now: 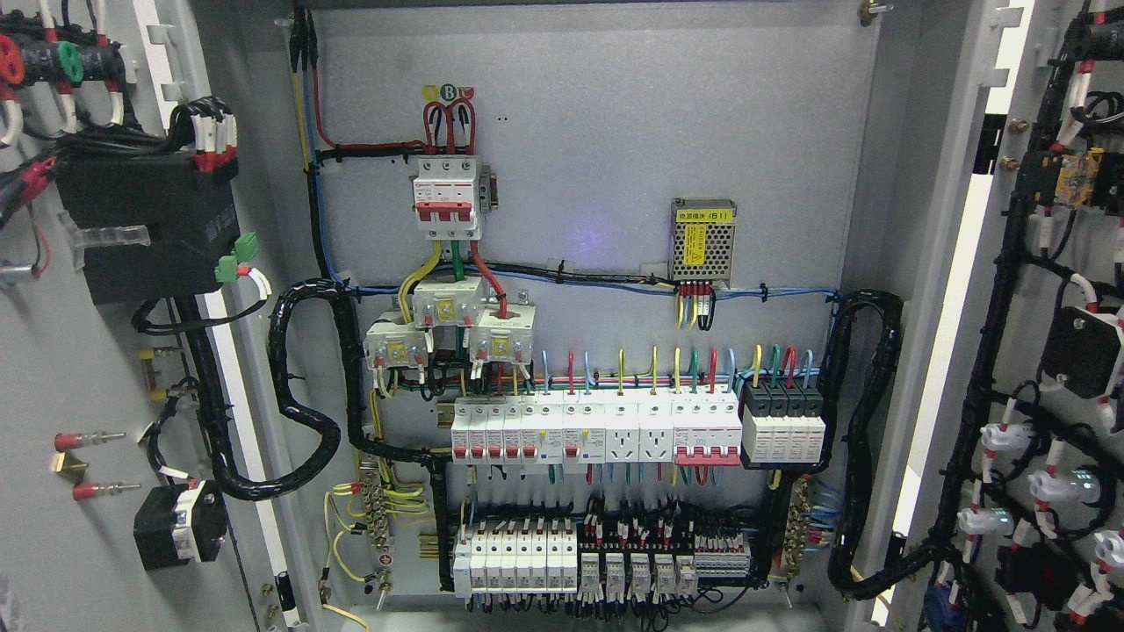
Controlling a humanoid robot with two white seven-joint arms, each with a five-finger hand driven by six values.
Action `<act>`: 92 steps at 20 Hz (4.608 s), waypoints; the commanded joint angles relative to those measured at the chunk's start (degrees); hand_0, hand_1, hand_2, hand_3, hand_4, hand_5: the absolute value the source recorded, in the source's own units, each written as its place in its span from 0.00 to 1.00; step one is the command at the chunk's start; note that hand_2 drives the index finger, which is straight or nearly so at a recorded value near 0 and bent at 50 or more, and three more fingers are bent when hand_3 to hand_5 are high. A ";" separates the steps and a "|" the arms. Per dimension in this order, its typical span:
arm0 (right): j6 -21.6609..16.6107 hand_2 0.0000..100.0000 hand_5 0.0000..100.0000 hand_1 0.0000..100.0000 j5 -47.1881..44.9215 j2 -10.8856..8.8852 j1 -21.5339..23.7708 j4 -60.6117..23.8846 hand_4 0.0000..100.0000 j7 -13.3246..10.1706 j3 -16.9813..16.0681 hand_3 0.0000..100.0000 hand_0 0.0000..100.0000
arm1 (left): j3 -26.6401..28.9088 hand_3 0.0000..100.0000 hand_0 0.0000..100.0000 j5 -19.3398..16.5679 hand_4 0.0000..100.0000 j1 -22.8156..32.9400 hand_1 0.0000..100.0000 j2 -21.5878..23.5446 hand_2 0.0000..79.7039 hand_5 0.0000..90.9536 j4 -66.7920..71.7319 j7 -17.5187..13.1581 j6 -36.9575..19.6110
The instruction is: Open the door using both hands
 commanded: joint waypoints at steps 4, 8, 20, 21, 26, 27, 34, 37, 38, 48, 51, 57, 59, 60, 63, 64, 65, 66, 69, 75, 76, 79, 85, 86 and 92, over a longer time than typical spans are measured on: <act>-0.32 0.00 0.00 0.00 0.25 -0.29 1.91 3.00 0.00 -1.28 -7.94 0.00 0.00 | 0.06 0.00 0.00 0.00 0.04 0.00 0.00 0.00 0.00 0.00 -0.70 -0.25 -0.06; -4.53 0.00 0.00 0.00 0.34 -3.36 5.51 2.56 0.00 -1.36 -9.71 0.00 0.00 | -0.03 0.00 0.00 0.00 0.04 0.00 0.00 0.00 0.00 0.00 -0.79 -0.34 -0.06; -17.27 0.00 0.00 0.00 5.69 -16.19 23.69 -1.21 0.00 -6.99 -14.00 0.00 0.00 | -0.47 0.00 0.00 -0.09 0.04 0.09 0.00 -0.09 0.00 0.00 -3.77 -0.34 -0.06; -18.68 0.00 0.00 0.00 6.31 -16.89 26.15 -1.39 0.00 -6.99 -15.14 0.00 0.00 | -0.47 0.00 0.00 -0.09 0.04 0.17 0.00 -0.17 0.00 0.00 -5.35 -0.25 -0.06; -24.66 0.00 0.00 0.00 6.76 -20.68 34.51 -2.18 0.00 -6.99 -18.67 0.00 0.00 | -2.31 0.00 0.00 -0.44 0.04 4.82 0.00 -0.70 0.00 0.00 -18.86 -0.25 -0.14; -25.97 0.00 0.00 0.00 6.76 -21.12 35.83 -2.27 0.00 -6.99 -19.19 0.00 0.00 | -3.19 0.00 0.00 -0.44 0.04 6.14 0.00 -0.61 0.00 0.00 -22.03 -0.25 -0.06; -34.06 0.00 0.00 0.00 6.76 -21.12 42.42 -6.75 0.00 -7.08 -26.39 0.00 0.00 | -7.32 0.00 0.00 -0.35 0.04 13.70 0.00 0.09 0.00 0.00 -42.42 -0.34 -0.14; -36.62 0.00 0.00 0.00 6.76 -21.29 46.29 -9.38 0.00 -7.08 -29.91 0.00 0.00 | -8.38 0.00 0.00 -0.35 0.04 15.90 0.00 0.70 0.00 0.00 -49.99 -0.25 -0.14; -38.01 0.00 0.00 0.00 6.76 -21.73 47.52 -9.74 0.00 -7.08 -30.62 0.00 0.00 | -8.47 0.00 0.00 -0.44 0.04 16.25 0.00 0.97 0.00 0.00 -51.92 -0.25 -0.14; -47.34 0.00 0.00 0.00 6.58 -24.55 53.06 -12.73 0.00 -7.08 -38.70 0.00 0.00 | -14.79 0.00 0.00 1.32 0.04 23.37 0.00 5.97 0.00 0.00 -78.02 -0.34 -0.49; -47.43 0.00 0.00 0.00 6.58 -24.20 54.65 -15.36 0.00 -7.25 -40.38 0.00 0.00 | -16.46 0.00 0.00 2.37 0.04 26.79 0.00 7.56 0.00 0.00 -83.83 -0.34 -2.77; -48.75 0.00 0.00 0.00 6.23 -24.63 55.44 -18.79 0.00 -7.43 -43.01 0.00 0.00 | -17.26 0.00 0.00 3.87 0.04 28.65 0.00 9.13 0.00 0.00 -89.11 -0.34 -14.45; -49.10 0.00 0.00 0.00 6.14 -24.55 55.18 -19.67 0.00 -8.21 -43.72 0.00 0.00 | -17.78 0.00 0.00 4.04 0.04 28.56 0.00 10.37 0.00 0.00 -90.17 -0.34 -15.96; -49.28 0.00 0.00 0.00 6.14 -24.46 54.92 -20.37 0.00 -8.92 -44.16 0.00 0.00 | -17.87 0.00 0.00 4.13 0.04 28.39 0.00 11.16 0.00 0.00 -91.05 -0.34 -17.36; -50.42 0.00 0.00 0.00 6.05 -24.20 54.39 -20.99 0.00 -9.62 -45.12 0.00 0.00 | -17.96 0.00 0.00 4.40 0.04 28.21 0.00 12.13 0.00 0.00 -93.16 -0.34 -20.26; -50.94 0.00 0.00 0.00 6.05 -24.20 54.39 -21.43 0.00 -9.63 -45.30 0.00 0.00 | -17.96 0.00 0.00 4.40 0.04 28.21 0.00 12.39 0.00 0.00 -94.12 -0.34 -20.44; -51.56 0.00 0.00 0.00 6.05 -24.11 54.39 -22.13 0.00 -9.71 -45.30 0.00 0.00 | -17.96 0.00 0.00 4.48 0.04 28.12 0.00 12.74 0.00 0.00 -95.26 -0.34 -20.45; -51.82 0.00 0.00 0.00 6.05 -24.11 54.39 -22.75 0.00 -9.71 -45.30 0.00 0.00 | -17.87 0.00 0.00 4.57 0.04 28.12 0.00 13.18 0.00 0.00 -97.01 -0.34 -20.45; -51.74 0.00 0.00 0.00 6.05 -24.11 54.30 -23.45 0.00 -9.80 -45.39 0.00 0.00 | -17.87 0.00 0.00 5.71 0.04 27.95 0.00 14.59 0.00 0.00 -100.27 -0.34 -20.62; -51.21 0.00 0.00 0.00 5.79 -23.67 50.35 -24.51 0.00 -11.90 -46.44 0.00 0.00 | -17.70 0.00 0.00 5.89 0.04 27.51 0.00 16.61 0.00 0.00 -104.24 -0.34 -26.32; -51.13 0.00 0.00 0.00 5.70 -23.67 49.56 -24.51 0.00 -12.52 -46.71 0.00 0.00 | -17.61 0.00 0.00 5.98 0.04 27.42 0.00 16.87 0.00 0.00 -104.67 -0.34 -27.47; -51.12 0.00 0.00 0.00 5.79 -23.76 49.03 -24.51 0.00 -12.53 -46.71 0.00 0.00 | -17.17 0.00 0.00 6.68 0.04 27.42 0.00 17.23 0.00 0.00 -106.25 -0.25 -29.50; -51.12 0.00 0.00 0.00 5.70 -24.28 47.18 -24.51 0.00 -12.53 -46.71 0.00 0.00 | -15.33 0.00 0.00 9.05 0.04 26.28 0.00 18.98 0.00 0.00 -108.81 -0.16 -33.79; -51.12 0.00 0.00 0.00 5.79 -24.37 47.01 -24.51 0.00 -12.53 -46.71 0.00 0.00 | -14.63 0.00 0.00 9.23 0.04 26.10 0.00 18.99 0.00 0.00 -108.81 -0.07 -35.02; -50.60 0.00 0.00 0.00 5.79 -24.02 45.60 -24.51 0.00 -12.53 -47.58 0.00 0.00 | -11.90 0.00 0.00 14.06 0.04 24.78 0.00 20.39 0.00 0.00 -108.90 -0.07 -38.54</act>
